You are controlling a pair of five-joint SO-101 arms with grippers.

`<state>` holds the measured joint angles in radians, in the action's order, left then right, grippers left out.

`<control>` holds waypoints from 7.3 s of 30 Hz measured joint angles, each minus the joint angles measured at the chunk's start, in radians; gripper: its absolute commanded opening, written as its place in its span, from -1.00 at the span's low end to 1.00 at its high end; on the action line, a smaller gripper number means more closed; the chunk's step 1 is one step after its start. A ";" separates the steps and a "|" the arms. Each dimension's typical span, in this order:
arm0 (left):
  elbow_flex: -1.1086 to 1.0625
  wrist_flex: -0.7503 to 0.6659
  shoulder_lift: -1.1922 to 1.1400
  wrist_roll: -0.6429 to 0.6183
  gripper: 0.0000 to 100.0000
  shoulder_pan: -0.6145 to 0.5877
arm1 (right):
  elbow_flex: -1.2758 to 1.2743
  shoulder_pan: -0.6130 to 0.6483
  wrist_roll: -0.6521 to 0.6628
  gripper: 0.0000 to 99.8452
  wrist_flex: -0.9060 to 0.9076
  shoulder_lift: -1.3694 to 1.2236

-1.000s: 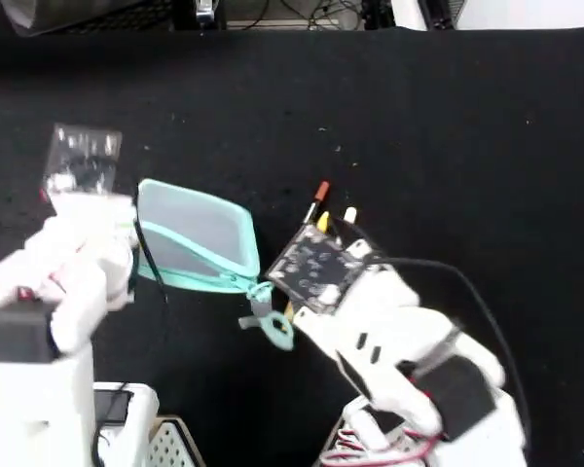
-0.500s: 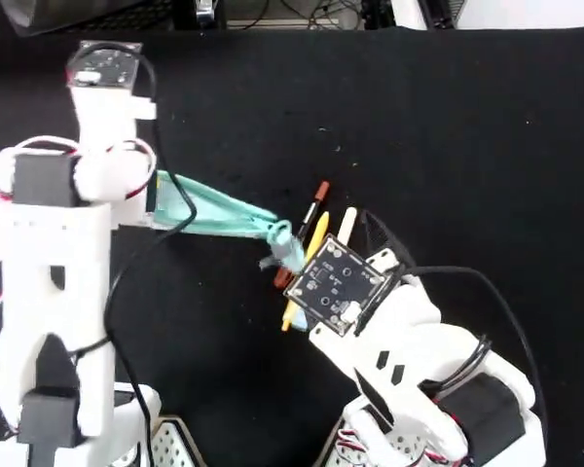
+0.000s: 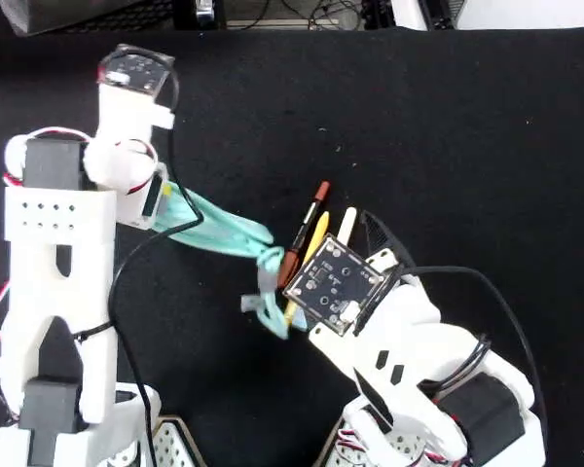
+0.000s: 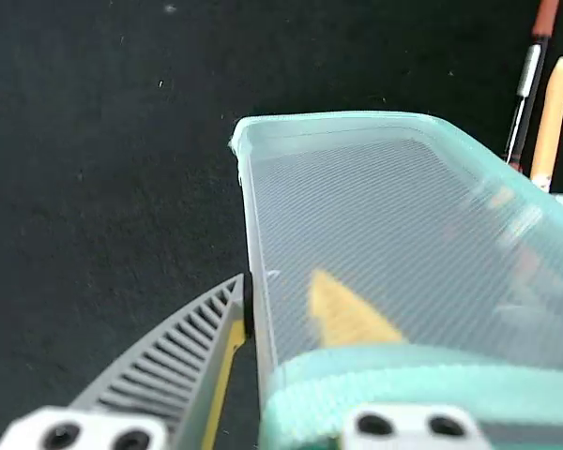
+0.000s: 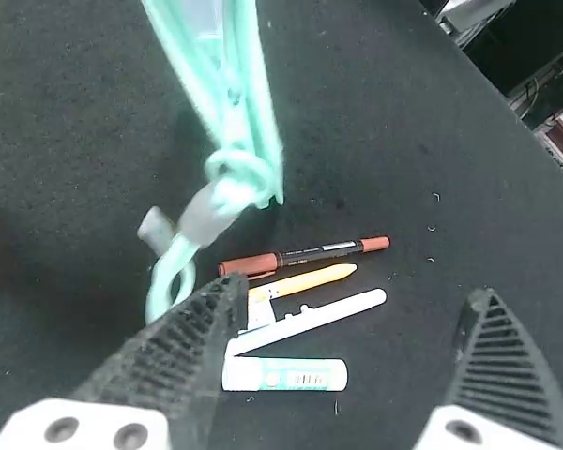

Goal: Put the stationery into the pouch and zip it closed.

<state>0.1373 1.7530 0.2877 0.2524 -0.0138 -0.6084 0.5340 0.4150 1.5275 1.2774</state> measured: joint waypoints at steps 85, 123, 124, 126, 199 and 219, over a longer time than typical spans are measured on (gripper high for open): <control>-0.982 -0.328 1.039 -0.006 -0.94 -0.061 | 0.330 -0.540 -0.342 -0.65 -0.186 -1.510; -0.982 -0.341 1.039 -0.006 -0.94 -0.061 | 0.204 -0.416 -0.361 -0.54 -0.055 -1.425; -0.982 -0.341 1.039 -0.006 -0.94 -0.061 | 0.204 -0.414 -0.361 -0.54 -0.057 -1.445; -0.982 -0.341 1.039 -0.006 -0.94 -0.061 | 0.221 -0.413 -0.361 -0.54 -0.058 -1.498; -0.982 -0.341 1.046 -0.006 -0.94 -0.063 | 0.612 -0.568 0.092 -0.74 -0.261 -1.760; -0.982 -0.341 1.046 -0.006 -0.94 -0.063 | 0.612 -0.560 0.094 -0.54 -0.341 -1.760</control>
<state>-0.8447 1.4124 1.3341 0.2463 -0.0767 0.0038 -0.0261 0.5086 1.1868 -0.4826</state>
